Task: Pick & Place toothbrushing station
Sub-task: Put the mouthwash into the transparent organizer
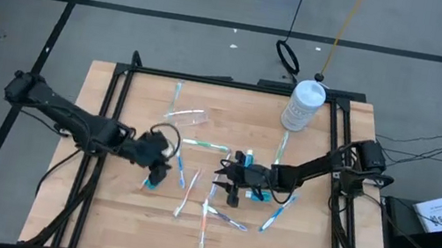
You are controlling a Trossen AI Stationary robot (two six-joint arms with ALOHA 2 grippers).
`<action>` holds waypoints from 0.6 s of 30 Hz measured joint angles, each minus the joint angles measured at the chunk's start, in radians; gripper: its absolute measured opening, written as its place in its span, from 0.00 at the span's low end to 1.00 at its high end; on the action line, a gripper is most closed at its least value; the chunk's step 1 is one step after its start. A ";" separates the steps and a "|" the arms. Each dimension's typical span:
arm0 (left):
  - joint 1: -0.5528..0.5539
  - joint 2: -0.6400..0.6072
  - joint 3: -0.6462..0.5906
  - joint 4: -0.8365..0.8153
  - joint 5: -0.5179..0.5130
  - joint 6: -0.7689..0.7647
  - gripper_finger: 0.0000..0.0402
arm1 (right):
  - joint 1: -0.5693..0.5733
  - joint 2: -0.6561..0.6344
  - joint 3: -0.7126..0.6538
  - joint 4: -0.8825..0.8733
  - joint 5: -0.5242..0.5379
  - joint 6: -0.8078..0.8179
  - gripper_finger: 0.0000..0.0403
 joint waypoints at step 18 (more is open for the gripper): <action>-0.037 0.318 -0.042 -0.037 -0.040 -0.186 0.38 | -0.001 0.000 0.000 0.006 0.000 0.000 0.37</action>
